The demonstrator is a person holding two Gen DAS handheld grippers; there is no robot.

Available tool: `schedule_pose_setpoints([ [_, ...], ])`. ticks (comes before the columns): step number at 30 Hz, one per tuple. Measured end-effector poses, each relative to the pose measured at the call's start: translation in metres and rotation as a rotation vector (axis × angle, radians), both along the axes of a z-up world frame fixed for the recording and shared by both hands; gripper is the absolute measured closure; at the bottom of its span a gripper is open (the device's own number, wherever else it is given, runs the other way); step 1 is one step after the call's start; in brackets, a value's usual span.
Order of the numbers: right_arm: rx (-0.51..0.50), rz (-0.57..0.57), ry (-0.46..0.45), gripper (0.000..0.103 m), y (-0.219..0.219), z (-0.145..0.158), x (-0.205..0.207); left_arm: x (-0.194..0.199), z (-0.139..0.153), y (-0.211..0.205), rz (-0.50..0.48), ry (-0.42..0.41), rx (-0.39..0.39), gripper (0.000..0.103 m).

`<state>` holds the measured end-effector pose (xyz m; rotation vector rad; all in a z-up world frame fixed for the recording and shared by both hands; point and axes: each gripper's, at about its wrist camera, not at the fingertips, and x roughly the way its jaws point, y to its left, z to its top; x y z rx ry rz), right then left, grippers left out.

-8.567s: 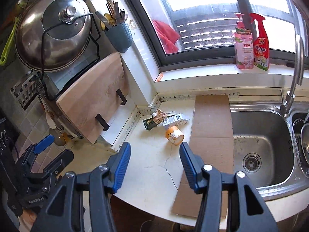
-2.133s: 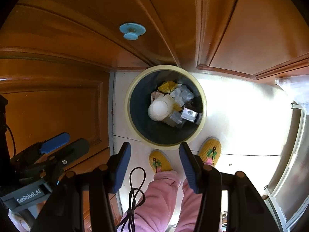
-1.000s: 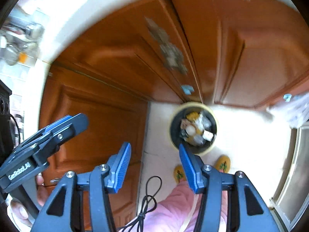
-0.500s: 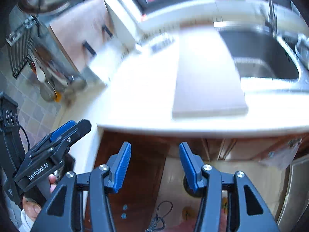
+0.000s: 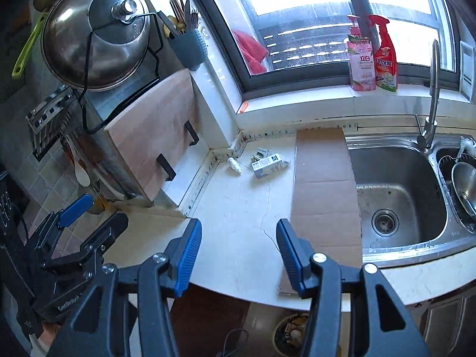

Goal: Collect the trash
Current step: 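Raise both tools back up to the counter, then grasp the white box with the left tool while the right tool grasps the green snack packet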

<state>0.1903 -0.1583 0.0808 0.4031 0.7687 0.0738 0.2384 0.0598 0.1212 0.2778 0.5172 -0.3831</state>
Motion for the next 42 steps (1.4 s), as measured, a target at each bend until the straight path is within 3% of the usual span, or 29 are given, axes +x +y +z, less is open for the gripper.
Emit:
schedule_pose_setpoints([
  [5, 0.012, 0.014, -0.009, 0.051, -0.016, 0.006, 0.038, 0.033, 0.009, -0.026, 0.007, -0.029, 0.043, 0.010],
  [11, 0.012, 0.047, 0.013, 0.051, -0.048, -0.005, 0.110, 0.096, -0.016, -0.074, 0.018, -0.019, 0.129, 0.007],
  [15, 0.041, 0.043, 0.101, 0.051, -0.082, -0.037, 0.172, 0.154, -0.047, -0.116, -0.053, 0.071, 0.178, 0.007],
  [22, 0.111, 0.034, 0.281, 0.051, -0.137, -0.126, 0.266, 0.259, -0.125, -0.171, -0.150, 0.290, 0.248, 0.007],
  [25, 0.140, 0.023, 0.337, 0.051, -0.150, -0.162, 0.289, 0.300, -0.166, -0.186, -0.169, 0.383, 0.297, 0.015],
  [29, 0.166, -0.002, 0.380, 0.051, -0.162, -0.197, 0.312, 0.328, -0.206, -0.196, -0.209, 0.456, 0.346, 0.025],
  [32, 0.193, 0.012, 0.408, 0.051, -0.165, -0.215, 0.325, 0.343, -0.230, -0.202, -0.238, 0.490, 0.396, 0.026],
  [36, 0.207, 0.032, 0.419, 0.051, -0.163, -0.232, 0.338, 0.362, -0.251, -0.204, -0.245, 0.534, 0.442, 0.026],
  [42, 0.217, 0.048, 0.416, 0.051, -0.163, -0.242, 0.351, 0.384, -0.263, -0.204, -0.255, 0.580, 0.440, 0.026],
])
